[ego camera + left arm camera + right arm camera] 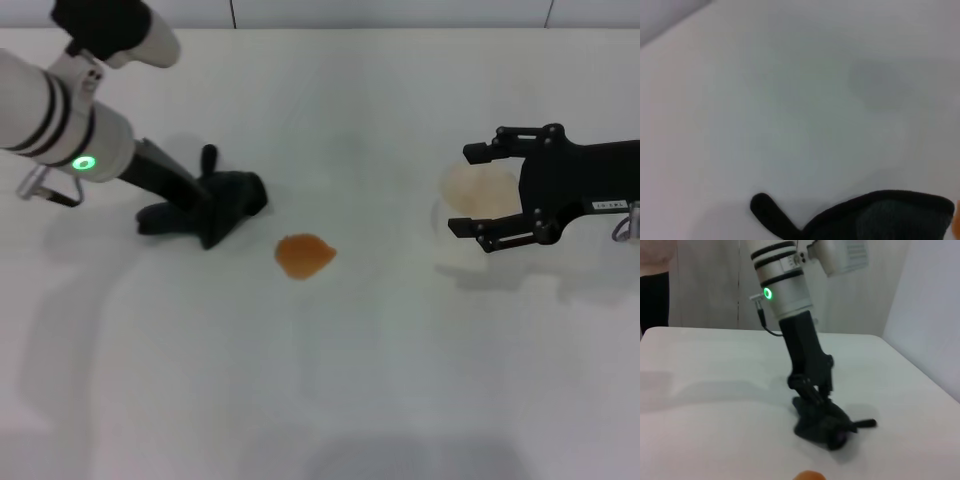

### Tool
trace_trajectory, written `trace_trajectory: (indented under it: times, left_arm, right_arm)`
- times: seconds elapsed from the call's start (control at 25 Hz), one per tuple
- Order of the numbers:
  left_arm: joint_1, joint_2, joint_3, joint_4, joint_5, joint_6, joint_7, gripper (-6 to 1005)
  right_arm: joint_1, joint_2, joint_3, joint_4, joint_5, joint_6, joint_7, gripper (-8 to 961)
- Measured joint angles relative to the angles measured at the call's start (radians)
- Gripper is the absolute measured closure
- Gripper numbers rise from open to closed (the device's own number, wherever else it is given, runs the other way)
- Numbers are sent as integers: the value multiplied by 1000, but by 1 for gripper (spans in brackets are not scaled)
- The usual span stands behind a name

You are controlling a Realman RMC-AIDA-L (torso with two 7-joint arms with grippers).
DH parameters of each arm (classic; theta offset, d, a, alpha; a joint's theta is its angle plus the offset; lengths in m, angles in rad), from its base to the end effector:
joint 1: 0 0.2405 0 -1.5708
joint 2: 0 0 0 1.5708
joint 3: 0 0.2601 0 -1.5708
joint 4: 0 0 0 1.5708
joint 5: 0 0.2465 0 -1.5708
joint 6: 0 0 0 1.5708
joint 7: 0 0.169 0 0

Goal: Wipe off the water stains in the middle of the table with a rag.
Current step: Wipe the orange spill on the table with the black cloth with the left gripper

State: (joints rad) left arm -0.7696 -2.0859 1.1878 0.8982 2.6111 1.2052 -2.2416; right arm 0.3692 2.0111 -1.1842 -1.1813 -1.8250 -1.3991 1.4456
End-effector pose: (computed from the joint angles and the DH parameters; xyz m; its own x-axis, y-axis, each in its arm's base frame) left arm -0.2220 0.4571 -0.0483 0.8138 0.5642 -0.1394 0.4489 -0.7625 -0.4658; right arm 0.2150 0.3856 0.0150 0.9668 0.0178 -0.2549 -0.0743 -0.9349 -0.3470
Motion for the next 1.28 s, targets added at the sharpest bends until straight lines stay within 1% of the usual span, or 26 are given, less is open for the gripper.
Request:
trace_trajectory:
  times: [0.16, 0.48, 0.68, 0.96, 1.08, 1.28]
  left_arm:
    - [-9, 0, 60, -8, -67, -62, -3, 903]
    - [-31, 0, 175, -38, -168, -140, -2, 903]
    - [-38, 0, 230, -49, -199, -134, 1, 902]
    - [-40, 0, 263, -44, -208, -105, 5, 903]
    - [-41, 1, 302, -39, -239, -96, 8, 903]
    - [-40, 1, 316, -23, -245, -95, 10, 902]
  right_arm:
    - [0, 0, 0, 0, 3, 0, -1, 103]
    - [2, 0, 0, 2, 8, 0, -2, 103]
    - [-3, 0, 0, 2, 8, 1, -2, 103]
    - [-4, 0, 1, 2, 8, 2, -2, 103]
    - [-4, 0, 2, 2, 8, 3, -2, 103]
    - [-4, 0, 3, 2, 7, 5, -2, 103]
